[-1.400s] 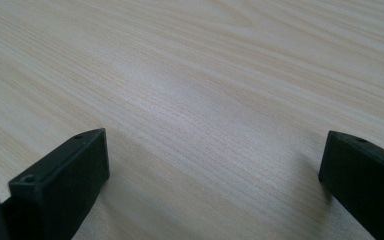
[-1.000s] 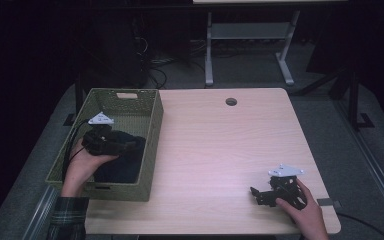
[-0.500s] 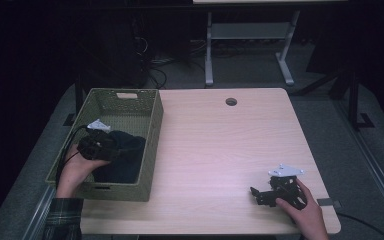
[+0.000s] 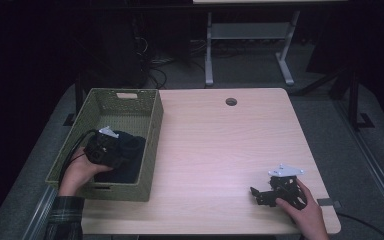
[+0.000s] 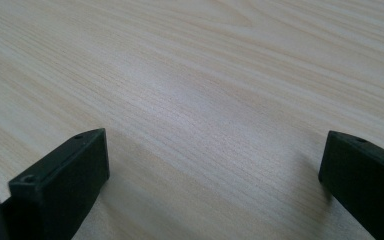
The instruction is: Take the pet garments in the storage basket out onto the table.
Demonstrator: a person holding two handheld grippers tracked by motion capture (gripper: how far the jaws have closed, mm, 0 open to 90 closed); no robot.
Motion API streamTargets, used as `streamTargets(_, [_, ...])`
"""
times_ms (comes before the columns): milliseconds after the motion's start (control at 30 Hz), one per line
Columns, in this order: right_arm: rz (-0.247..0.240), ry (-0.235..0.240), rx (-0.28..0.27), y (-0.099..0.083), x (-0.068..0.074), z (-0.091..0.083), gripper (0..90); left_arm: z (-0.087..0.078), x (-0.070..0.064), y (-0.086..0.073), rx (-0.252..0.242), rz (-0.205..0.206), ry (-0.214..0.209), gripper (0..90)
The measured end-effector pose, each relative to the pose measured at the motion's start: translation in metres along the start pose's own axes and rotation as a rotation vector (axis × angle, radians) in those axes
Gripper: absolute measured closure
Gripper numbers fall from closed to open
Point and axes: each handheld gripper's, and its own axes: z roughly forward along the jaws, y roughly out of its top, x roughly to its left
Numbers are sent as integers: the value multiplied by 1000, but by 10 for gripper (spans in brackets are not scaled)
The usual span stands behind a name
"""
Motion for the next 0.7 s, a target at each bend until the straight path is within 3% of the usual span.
streamTargets(300, [-3, -1, 1, 0, 0, 0, 0, 14, -3, 0, 105, 27, 39, 225])
streamTargets(400, [-3, -1, 1, 0, 0, 0, 0, 17, -4, 0, 125, 46, 64, 348])
streamTargets(567, [-3, -1, 1, 0, 0, 0, 0, 16, -3, 0, 134, 43, 24, 542])
streamTargets(700, [-3, -1, 1, 0, 0, 0, 0, 14, 2, 0, 127, -7, -5, 587])
